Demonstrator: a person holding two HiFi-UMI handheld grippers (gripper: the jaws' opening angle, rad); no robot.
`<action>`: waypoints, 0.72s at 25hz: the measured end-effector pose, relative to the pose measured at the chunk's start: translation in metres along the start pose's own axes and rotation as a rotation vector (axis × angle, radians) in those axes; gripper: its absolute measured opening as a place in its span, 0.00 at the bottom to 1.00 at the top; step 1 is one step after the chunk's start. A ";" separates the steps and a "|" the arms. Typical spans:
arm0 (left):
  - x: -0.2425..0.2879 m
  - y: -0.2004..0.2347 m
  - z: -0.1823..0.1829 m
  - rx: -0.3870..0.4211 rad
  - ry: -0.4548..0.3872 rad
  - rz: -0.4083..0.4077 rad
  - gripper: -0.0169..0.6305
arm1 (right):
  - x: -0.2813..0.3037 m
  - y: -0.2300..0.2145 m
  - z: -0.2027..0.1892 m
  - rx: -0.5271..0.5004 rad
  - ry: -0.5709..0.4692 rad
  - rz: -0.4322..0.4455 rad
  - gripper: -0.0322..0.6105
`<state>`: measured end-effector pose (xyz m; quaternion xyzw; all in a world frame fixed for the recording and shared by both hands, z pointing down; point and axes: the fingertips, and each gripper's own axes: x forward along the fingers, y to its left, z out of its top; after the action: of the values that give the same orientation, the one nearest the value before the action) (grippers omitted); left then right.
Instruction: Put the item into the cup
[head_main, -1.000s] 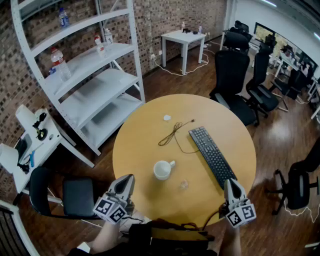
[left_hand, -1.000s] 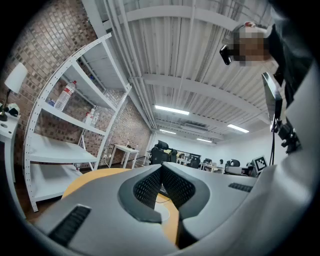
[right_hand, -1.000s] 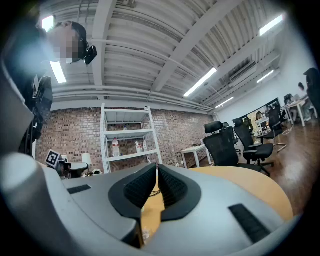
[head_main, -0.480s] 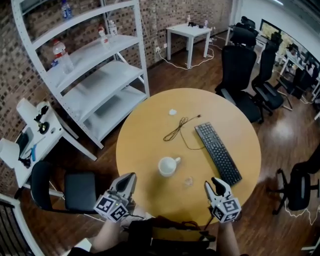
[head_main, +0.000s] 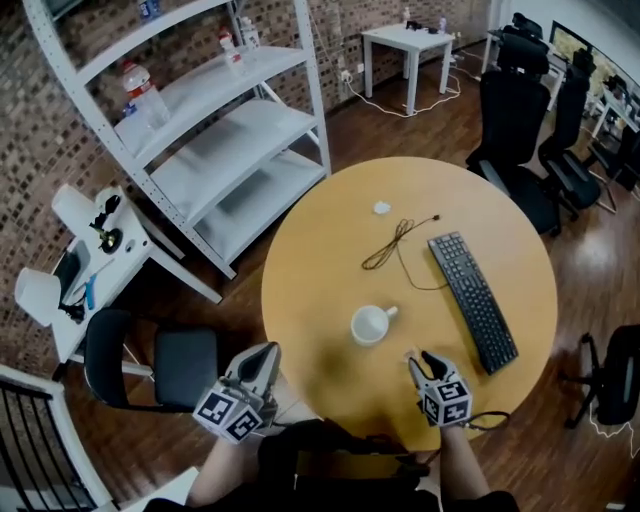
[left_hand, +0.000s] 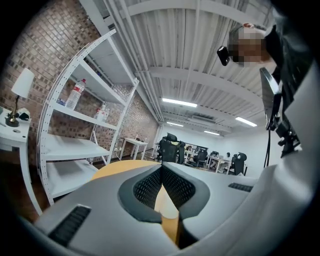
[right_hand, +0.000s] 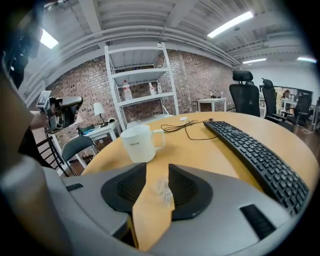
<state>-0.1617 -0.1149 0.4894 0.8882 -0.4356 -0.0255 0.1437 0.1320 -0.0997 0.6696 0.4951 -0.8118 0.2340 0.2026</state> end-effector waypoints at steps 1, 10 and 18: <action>-0.003 0.006 -0.002 0.001 0.012 0.008 0.03 | 0.004 -0.001 -0.005 0.003 0.016 -0.013 0.27; -0.003 0.021 0.005 0.052 0.046 0.004 0.03 | 0.021 -0.004 -0.023 0.019 0.051 -0.063 0.21; 0.002 0.022 0.005 0.034 0.033 -0.007 0.03 | 0.012 -0.012 -0.008 -0.005 0.025 -0.103 0.06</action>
<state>-0.1778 -0.1303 0.4907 0.8923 -0.4304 -0.0040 0.1359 0.1388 -0.1079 0.6850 0.5329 -0.7832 0.2274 0.2258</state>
